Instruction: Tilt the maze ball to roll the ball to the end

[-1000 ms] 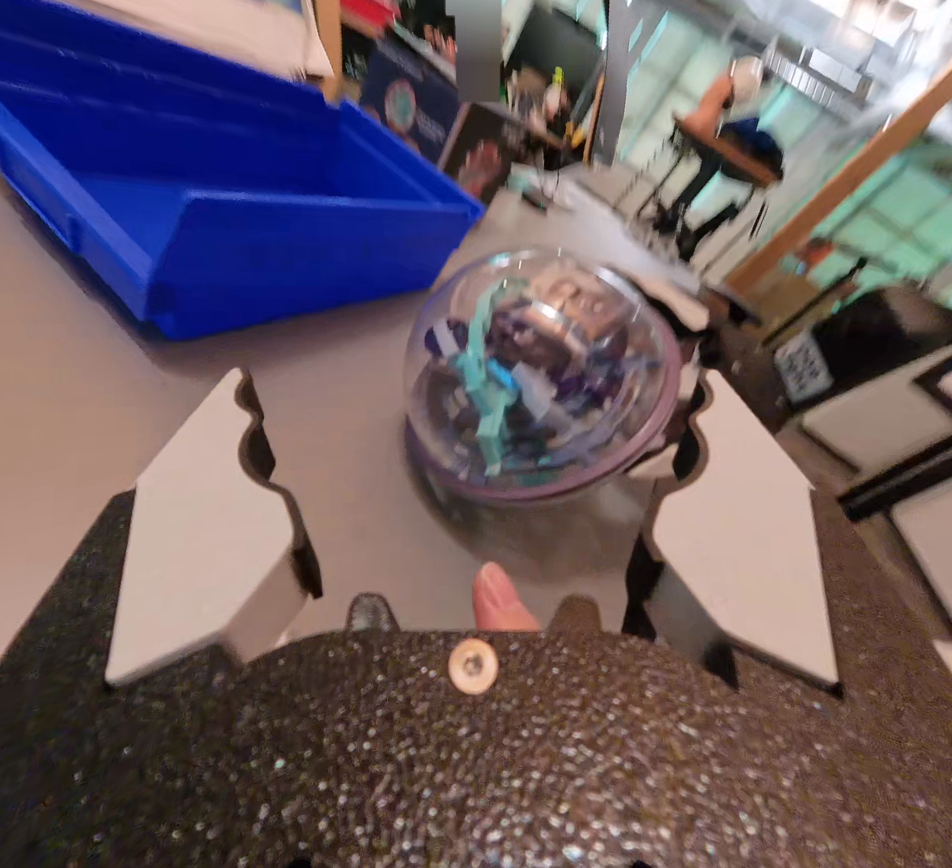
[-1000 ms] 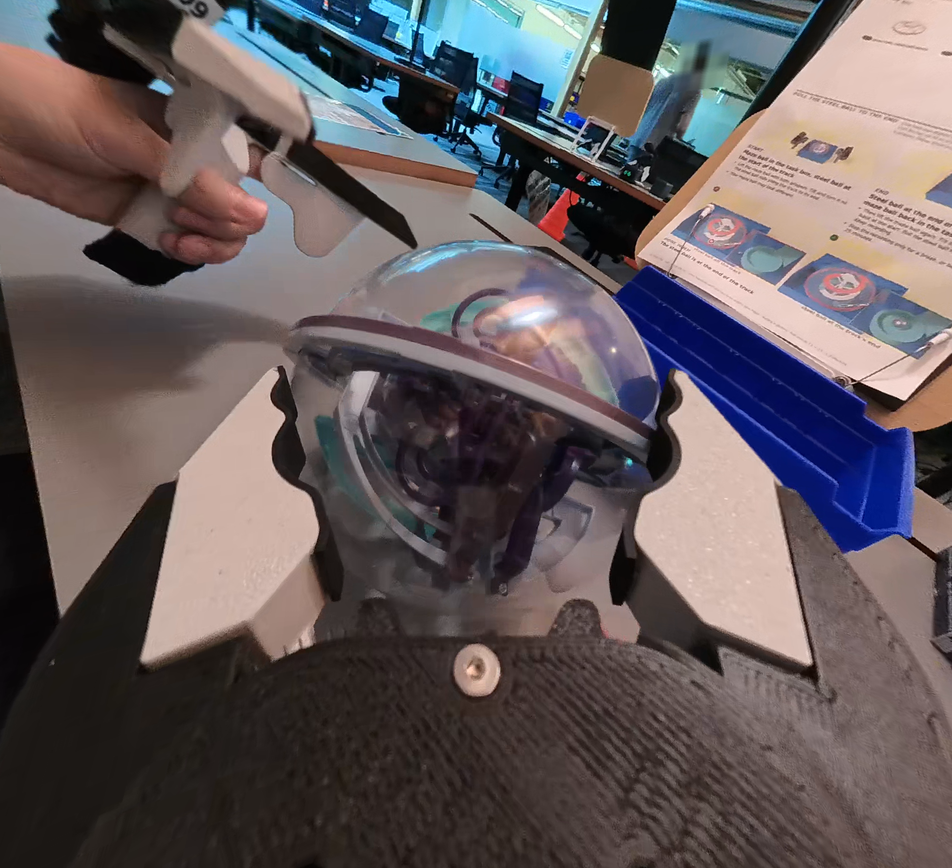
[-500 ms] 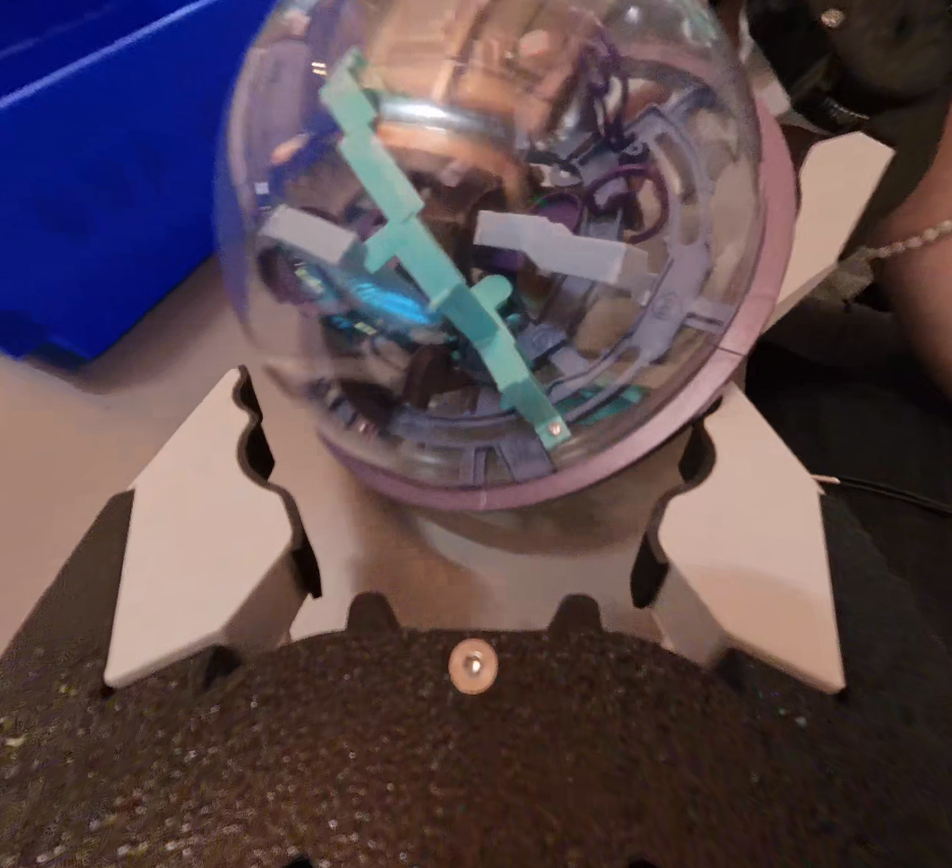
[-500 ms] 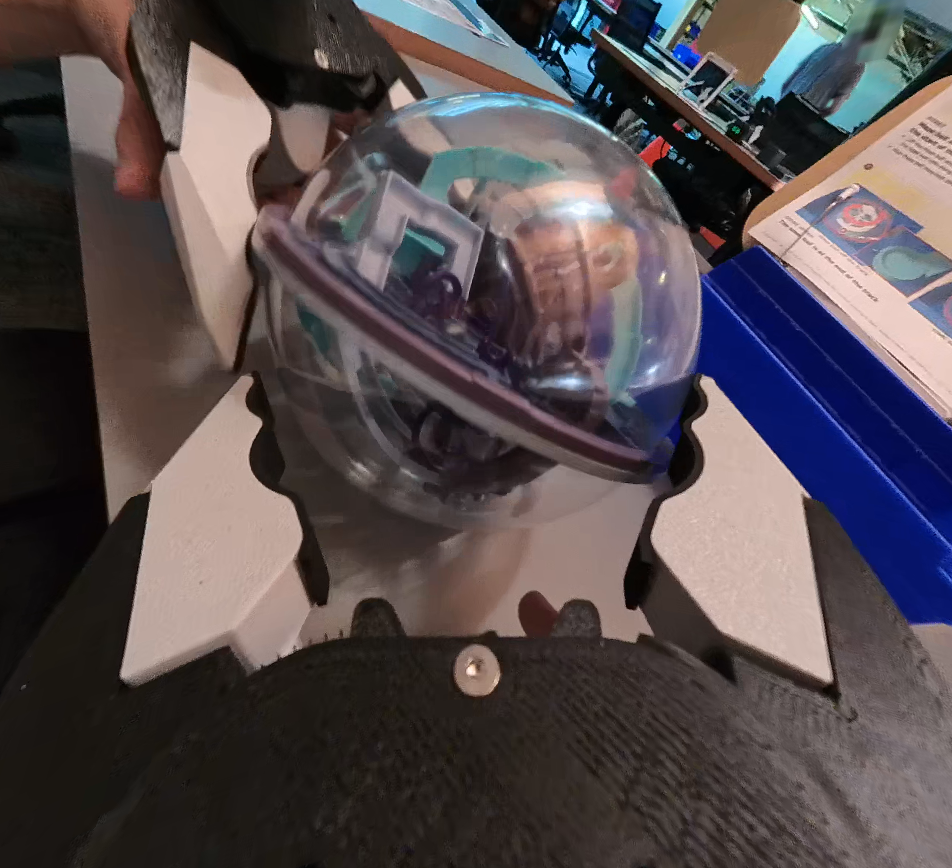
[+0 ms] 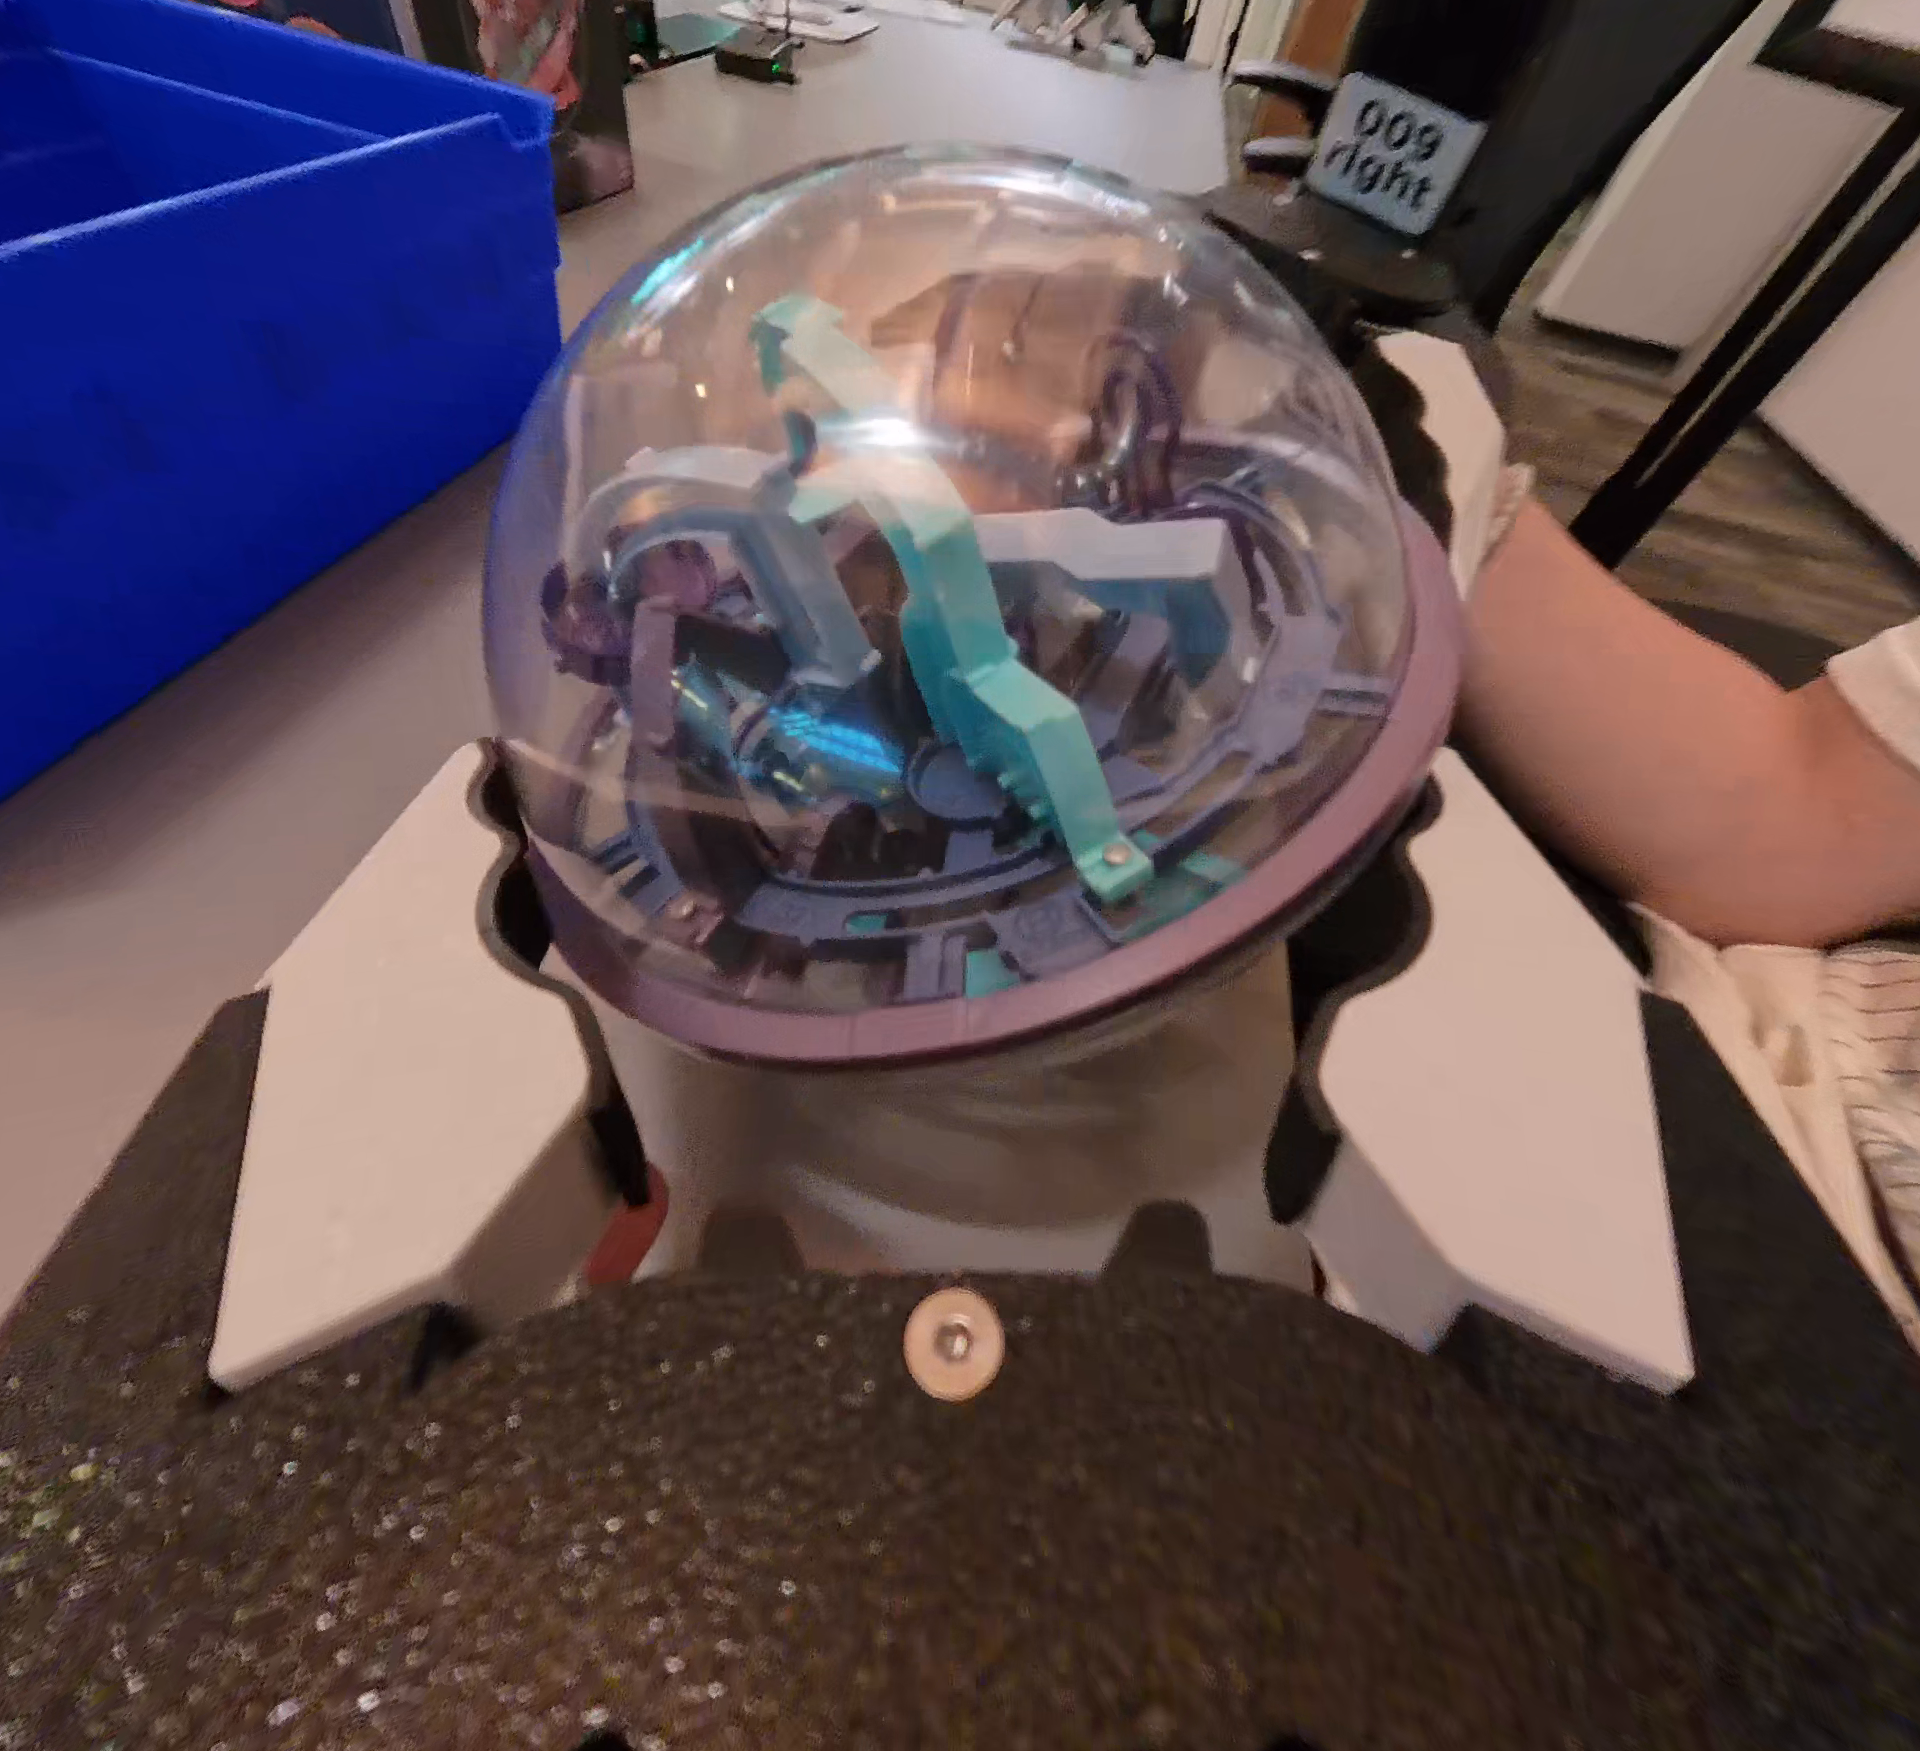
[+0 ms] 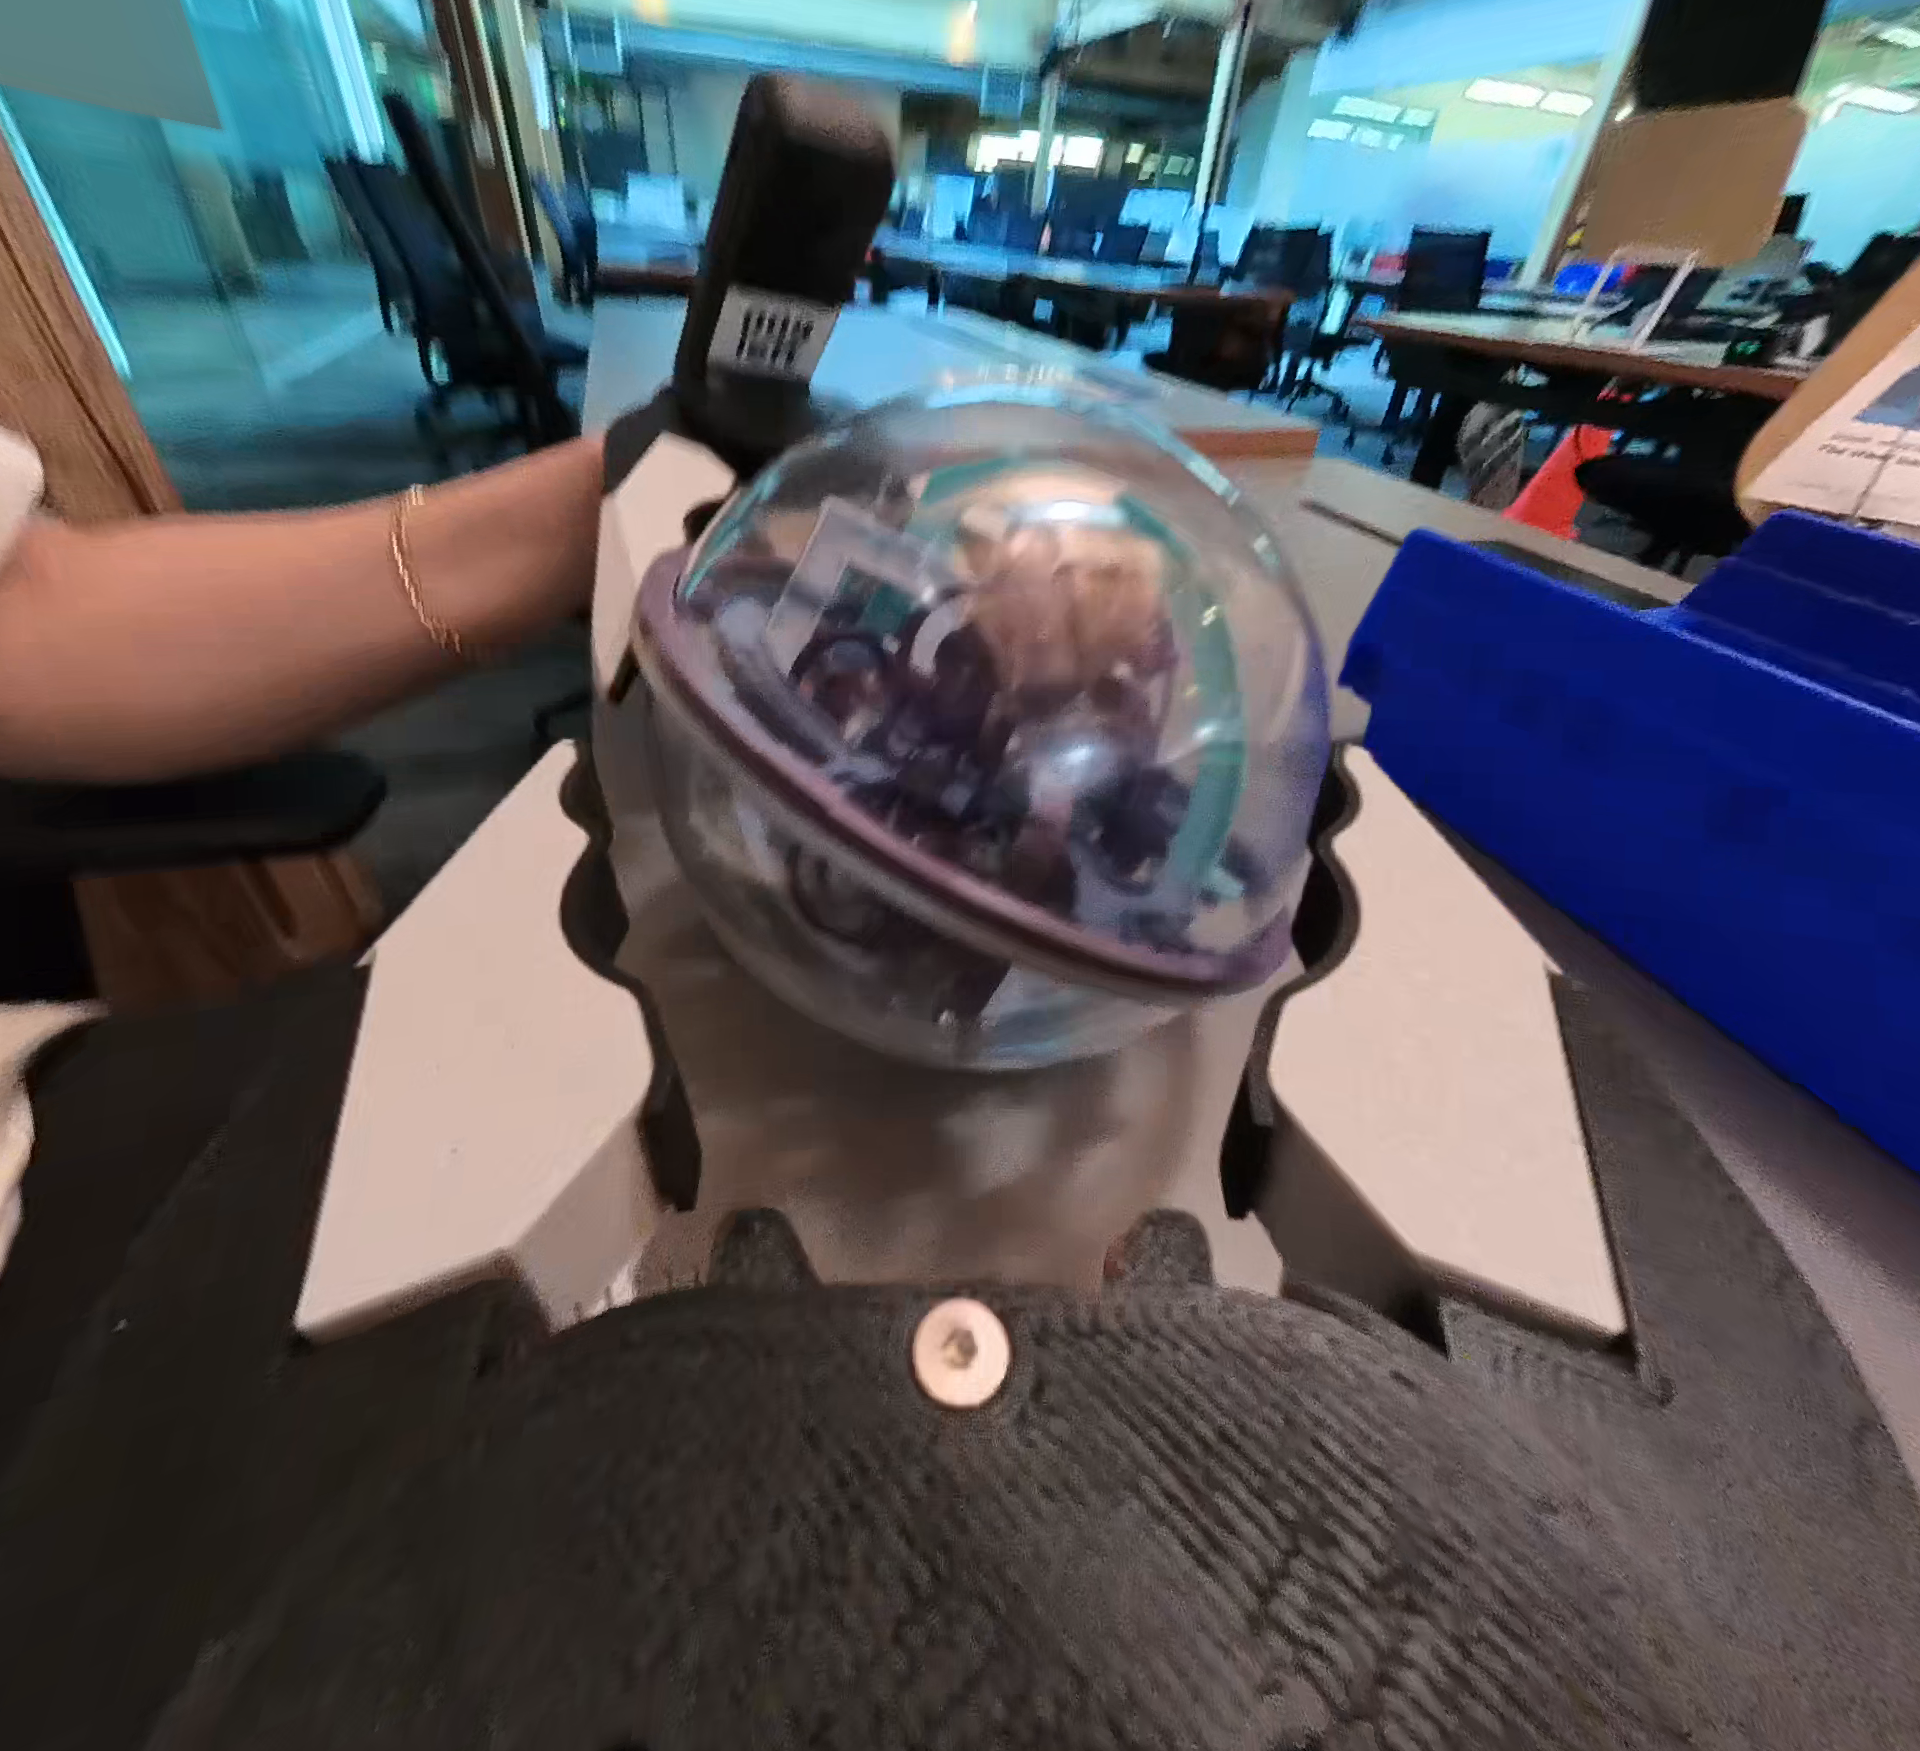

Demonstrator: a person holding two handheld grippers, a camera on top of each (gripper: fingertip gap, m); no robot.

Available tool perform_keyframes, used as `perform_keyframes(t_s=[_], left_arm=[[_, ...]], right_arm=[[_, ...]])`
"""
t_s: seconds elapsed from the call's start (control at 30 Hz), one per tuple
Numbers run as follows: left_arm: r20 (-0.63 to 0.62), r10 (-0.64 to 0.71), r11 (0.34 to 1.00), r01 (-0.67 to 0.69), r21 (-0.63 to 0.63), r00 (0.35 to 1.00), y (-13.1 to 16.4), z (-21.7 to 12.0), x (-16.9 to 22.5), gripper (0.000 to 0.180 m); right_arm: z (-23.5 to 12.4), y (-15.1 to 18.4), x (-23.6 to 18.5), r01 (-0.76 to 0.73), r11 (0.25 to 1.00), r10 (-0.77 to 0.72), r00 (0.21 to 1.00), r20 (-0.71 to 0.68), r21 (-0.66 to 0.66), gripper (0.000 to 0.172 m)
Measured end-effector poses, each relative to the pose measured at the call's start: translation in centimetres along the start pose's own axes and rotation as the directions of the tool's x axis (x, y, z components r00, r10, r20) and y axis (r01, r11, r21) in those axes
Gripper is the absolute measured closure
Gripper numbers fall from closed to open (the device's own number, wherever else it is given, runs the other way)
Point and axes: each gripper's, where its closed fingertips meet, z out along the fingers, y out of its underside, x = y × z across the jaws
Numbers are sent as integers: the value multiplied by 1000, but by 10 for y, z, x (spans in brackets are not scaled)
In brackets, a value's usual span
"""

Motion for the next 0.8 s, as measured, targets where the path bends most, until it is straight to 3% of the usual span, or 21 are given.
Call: perform_keyframes(t_s=[0.03, 0.13, 0.3, 0.4, 0.5, 0.53, 0.6, 0.7, 0.8], left_arm=[[-9, -16, 1000, 16, 19, 1000, -3, -1, 1, 27], [-27, -69, 995, 71, 77, 997, -14, -1, 1, 28], [-64, -113, 982, 121, 145, 992, -27, -6, 3, 25], [-155, -213, 929, 249, 273, 965, -51, -22, 5, 26], [-150, -339, 872, 370, 320, 929, -62, -30, -10, 32], [-98, -359, 868, 370, 331, 928, -61, -29, -19, 39], [-9, -361, 870, 340, 357, 932, -59, -30, -34, 34], [32, -256, 910, 229, 346, 966, -56, -34, -34, 38], [97, -179, 889, 118, 443, 979, -71, -50, -39, 50]], right_arm=[[-2, -7, 5, -37, 998, 38, 999, -13, 46, 42], [3, -8, 4, -85, 995, 85, 996, 3, 60, 42], [19, 32, 0, 59, 978, -66, 998, -26, -200, 20], [22, 48, -10, 139, 941, -140, 990, 20, -308, 17], [27, 43, -13, 141, 942, -143, 990, 15, -306, 15], [29, 40, -13, 143, 945, -146, 989, 11, -294, 15], [32, 30, -17, 163, 955, -163, 986, 20, -246, 15], [28, 19, -23, 140, 970, -135, 990, 42, -201, 15], [18, 20, -26, 128, 969, -118, 991, 58, -213, 16]])
